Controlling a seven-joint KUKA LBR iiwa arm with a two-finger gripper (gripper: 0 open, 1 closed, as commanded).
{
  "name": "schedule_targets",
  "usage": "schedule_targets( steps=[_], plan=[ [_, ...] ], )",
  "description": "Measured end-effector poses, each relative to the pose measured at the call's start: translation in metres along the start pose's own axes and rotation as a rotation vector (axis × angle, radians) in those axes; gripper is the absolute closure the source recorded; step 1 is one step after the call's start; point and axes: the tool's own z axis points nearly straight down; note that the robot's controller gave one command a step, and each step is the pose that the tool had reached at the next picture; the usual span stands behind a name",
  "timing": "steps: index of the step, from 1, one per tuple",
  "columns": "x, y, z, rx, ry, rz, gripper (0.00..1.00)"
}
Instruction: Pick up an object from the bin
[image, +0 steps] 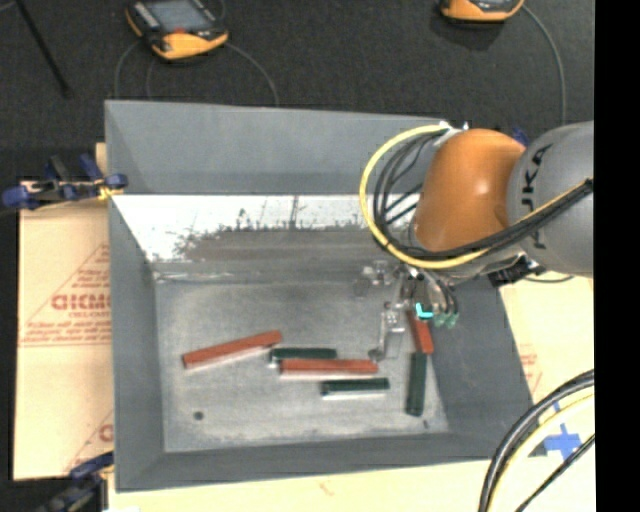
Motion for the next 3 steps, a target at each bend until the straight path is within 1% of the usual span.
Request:
schedule_targets(
  steps=[1,2,3],
  plan=[
    [-0.0018,-0.0004,-0.0036,0.001,-0.007,-0.001,1.00],
    [-0.0018,-0.0005,-0.0036,0.001,-0.007,-0.001,0.00],
    [-0.0017,-0.0006,-0.0036,0.002,-0.007,-0.002,0.00]
  ],
)
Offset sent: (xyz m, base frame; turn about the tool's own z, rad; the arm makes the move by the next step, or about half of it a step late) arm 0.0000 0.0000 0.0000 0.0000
